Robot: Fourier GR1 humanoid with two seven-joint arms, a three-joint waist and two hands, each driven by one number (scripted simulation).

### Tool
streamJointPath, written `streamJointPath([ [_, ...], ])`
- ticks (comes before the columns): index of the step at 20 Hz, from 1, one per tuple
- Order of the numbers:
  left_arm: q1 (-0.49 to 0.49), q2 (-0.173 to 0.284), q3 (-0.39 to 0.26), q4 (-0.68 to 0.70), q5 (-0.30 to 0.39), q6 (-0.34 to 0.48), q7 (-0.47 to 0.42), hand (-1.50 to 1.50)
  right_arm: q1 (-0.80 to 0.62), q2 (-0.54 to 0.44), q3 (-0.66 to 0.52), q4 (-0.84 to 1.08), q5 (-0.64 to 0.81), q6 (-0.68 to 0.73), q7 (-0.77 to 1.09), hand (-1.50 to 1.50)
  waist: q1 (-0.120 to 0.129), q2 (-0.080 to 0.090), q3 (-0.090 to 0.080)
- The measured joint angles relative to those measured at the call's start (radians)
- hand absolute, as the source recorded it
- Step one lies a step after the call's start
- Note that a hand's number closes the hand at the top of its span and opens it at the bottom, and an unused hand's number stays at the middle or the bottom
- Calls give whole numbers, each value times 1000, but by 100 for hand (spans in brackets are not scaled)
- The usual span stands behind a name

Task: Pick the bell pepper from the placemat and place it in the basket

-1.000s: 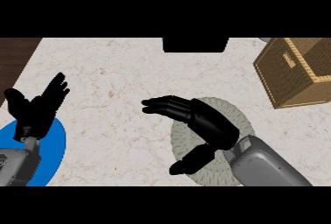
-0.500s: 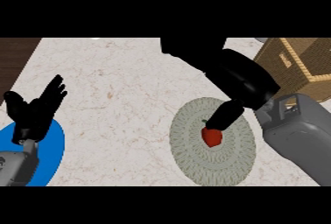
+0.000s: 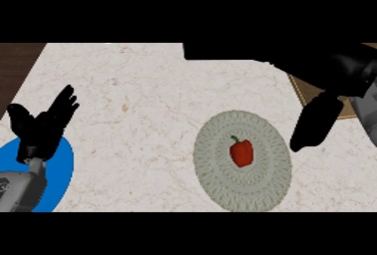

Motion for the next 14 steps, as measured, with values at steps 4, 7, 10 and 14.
streamJointPath([
  [4, 9, 6, 18, -14, -2, -18, 6, 0, 53, -29, -77, -10, -84, 87, -6, -150, 3, 1, 1],
  [7, 4, -9, 22, -27, -15, -8, 19, 0, 136, -51, -142, -53, -114, 109, -38, -150, 1, 2, 1],
  [10, -1, -4, 38, -19, -15, -26, 15, 0, 221, -63, -217, -84, -97, 100, -113, -150, 0, 3, 2],
  [14, 18, -21, 42, -32, -28, -32, 12, 0, 355, -30, -253, -121, -8, 73, -227, -150, 4, 4, 2],
])
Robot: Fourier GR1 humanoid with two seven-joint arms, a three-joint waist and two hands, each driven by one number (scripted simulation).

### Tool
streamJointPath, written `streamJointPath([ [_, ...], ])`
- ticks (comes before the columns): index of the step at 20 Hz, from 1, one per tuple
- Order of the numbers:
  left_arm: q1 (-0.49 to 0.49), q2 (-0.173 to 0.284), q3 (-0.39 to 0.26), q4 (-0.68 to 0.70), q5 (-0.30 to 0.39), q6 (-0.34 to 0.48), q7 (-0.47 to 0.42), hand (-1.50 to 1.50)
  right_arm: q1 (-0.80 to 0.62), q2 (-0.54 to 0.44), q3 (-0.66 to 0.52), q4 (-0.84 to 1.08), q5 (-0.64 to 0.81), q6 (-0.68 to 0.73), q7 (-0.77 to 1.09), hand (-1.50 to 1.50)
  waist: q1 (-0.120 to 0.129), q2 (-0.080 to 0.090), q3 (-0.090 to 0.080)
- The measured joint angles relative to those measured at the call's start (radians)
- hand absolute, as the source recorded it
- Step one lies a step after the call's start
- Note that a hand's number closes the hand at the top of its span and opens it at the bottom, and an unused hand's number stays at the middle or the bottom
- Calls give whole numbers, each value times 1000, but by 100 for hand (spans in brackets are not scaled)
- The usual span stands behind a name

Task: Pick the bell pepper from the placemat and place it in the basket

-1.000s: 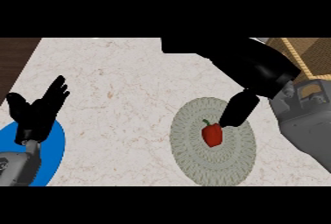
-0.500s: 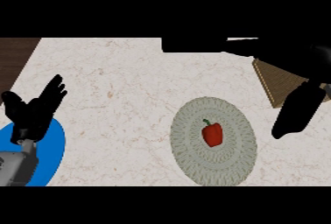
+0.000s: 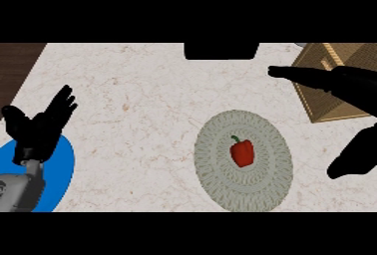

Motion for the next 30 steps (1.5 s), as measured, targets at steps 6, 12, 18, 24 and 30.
streamJointPath([
  [6, -10, -23, 7, -5, -27, -3, 16, 0, 152, 86, 26, 10, 219, -89, -191, -150, 5, 2, 0],
  [12, -31, -38, 22, 12, -47, -12, 18, 0, 209, 201, 87, 158, 416, -241, -388, -150, 11, 3, 0],
  [18, -1, -52, 34, -45, -62, -22, 49, 0, 213, 321, 111, 291, 506, -329, -468, -150, 12, 2, 0],
  [24, -15, -73, 62, 6, -85, -47, 19, 0, 181, 377, 143, 450, 632, -365, -515, -150, 10, 2, -1],
  [30, -3, -81, 96, -22, -100, -74, 40, 0, 160, 411, 136, 538, 726, -361, -543, -150, 9, 1, -1],
])
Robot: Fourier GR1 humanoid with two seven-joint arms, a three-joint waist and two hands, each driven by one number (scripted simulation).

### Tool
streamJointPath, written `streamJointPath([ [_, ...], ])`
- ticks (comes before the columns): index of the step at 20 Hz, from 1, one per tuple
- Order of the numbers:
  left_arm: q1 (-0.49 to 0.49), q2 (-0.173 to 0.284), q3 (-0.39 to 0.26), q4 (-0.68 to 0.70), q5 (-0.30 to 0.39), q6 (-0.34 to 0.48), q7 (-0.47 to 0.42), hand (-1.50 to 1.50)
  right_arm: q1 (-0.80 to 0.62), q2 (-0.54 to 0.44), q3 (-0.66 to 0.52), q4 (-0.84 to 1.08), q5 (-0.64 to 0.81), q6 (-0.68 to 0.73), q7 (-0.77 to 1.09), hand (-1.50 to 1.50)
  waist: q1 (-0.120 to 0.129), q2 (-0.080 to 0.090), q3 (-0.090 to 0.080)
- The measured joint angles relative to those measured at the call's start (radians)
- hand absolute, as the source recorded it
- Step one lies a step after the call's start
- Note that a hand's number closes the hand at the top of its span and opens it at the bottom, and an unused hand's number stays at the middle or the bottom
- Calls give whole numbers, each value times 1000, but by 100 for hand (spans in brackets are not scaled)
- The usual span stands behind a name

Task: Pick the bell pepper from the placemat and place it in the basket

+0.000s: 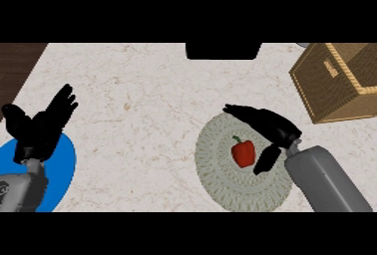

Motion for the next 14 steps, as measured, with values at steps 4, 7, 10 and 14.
streamJointPath([
  [4, -7, -19, 15, -10, -18, -10, 23, 0, 6, 3, -32, 17, 36, 9, -45, -150, -2, 0, 0],
  [7, 12, -27, 27, -19, -33, -19, 12, 0, 6, 1, -54, 40, 49, 18, -88, -150, -2, 0, 0],
  [10, 6, -36, 31, -19, -50, -21, 15, 0, 28, 4, -60, 17, 47, 50, -109, -150, -3, -1, 0],
  [14, -12, -40, 50, -16, -53, -37, 31, 0, 35, 10, -76, 29, 60, 59, -162, -150, -3, -1, 0],
])
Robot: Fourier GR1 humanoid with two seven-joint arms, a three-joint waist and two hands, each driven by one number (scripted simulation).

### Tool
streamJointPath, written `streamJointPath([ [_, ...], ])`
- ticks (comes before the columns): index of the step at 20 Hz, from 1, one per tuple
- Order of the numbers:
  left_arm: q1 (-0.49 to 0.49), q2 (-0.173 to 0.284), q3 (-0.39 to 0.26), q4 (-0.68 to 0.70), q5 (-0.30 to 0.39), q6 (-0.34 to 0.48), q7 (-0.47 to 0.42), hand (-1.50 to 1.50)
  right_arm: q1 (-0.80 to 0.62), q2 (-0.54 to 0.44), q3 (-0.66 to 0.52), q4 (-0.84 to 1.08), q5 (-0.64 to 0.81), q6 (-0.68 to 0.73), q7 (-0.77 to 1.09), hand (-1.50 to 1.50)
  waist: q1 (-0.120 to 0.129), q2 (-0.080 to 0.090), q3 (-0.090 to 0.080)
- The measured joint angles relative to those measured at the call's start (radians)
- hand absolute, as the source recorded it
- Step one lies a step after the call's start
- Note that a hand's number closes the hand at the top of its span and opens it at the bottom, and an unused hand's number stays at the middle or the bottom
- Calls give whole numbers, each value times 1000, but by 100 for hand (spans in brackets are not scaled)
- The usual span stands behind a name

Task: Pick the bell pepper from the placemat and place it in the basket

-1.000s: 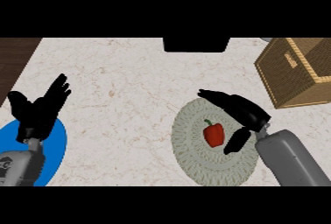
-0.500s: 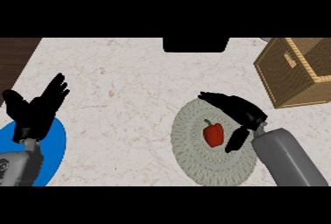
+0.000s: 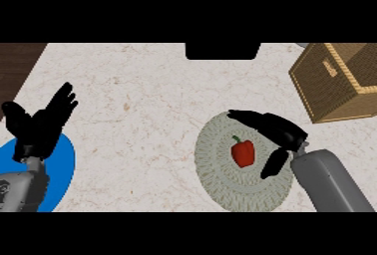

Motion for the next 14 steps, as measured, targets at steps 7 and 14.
streamJointPath([
  [7, -4, -17, 23, 27, -24, -19, -23, 0, 23, 31, 8, 4, 79, -26, -12, -150, 0, 0, 0],
  [14, 14, -44, 24, -20, -47, -15, 8, 0, 43, 56, 6, 46, 164, -90, -20, -150, 1, 0, 0],
])
